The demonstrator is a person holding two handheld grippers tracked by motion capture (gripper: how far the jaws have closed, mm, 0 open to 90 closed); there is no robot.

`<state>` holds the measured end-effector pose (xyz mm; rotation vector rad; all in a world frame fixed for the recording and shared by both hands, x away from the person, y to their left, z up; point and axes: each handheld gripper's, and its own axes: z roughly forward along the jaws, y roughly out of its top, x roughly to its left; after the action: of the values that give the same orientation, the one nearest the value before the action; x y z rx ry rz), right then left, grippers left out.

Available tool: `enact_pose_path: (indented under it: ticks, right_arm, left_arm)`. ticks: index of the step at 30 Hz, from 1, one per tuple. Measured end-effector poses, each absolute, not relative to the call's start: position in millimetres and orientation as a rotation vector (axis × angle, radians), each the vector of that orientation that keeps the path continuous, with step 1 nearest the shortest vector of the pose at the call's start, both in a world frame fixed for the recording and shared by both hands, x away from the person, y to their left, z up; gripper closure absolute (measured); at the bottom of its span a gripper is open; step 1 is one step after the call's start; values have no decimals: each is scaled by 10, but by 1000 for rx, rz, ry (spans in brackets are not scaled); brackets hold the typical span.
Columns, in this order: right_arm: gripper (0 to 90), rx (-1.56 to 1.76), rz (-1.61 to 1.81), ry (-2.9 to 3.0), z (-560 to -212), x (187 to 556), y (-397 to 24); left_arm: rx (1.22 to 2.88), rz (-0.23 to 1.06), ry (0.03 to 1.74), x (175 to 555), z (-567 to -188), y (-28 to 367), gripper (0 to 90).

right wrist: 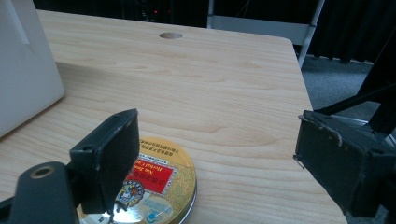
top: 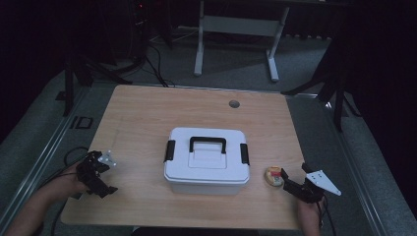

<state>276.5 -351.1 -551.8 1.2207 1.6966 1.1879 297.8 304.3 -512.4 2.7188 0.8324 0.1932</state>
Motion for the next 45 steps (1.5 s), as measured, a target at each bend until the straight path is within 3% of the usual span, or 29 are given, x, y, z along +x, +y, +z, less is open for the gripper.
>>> enact_pose_path:
  ticks: [8,12,18,30,33,38,44,45]
  right_arm:
    - [133,1221,1192,1705,-5520,2769,-3510]
    - [133,1217,1191,1706,-5520,2769,-3509]
    - [133,1217,1193,1706,-5520,2768,-3508]
    - [133,1221,1189,1704,-5517,2766,-3515]
    - [133,1220,1190,1706,-5518,2765,-3513]
    - [133,1218,1187,1708,-5520,2767,-3510]
    - [133,1220,1189,1707,-5520,2767,-3512]
    - [133,1220,1189,1706,-5520,2767,-3512]
  left_arm:
    - [2839,77,592,2911,-5025,2895,8]
    - [2919,136,524,2901,-4991,2827,8]
    - [2960,153,551,2944,-4853,2775,8]
    - [3031,35,698,3018,-4483,2703,8]
    - [3032,97,648,3013,-4348,2653,9]
    - [2997,61,623,3029,-4162,2593,9]
    - [3068,33,586,3050,-4078,2520,13]
    - [3075,18,593,3055,-4065,2513,81]
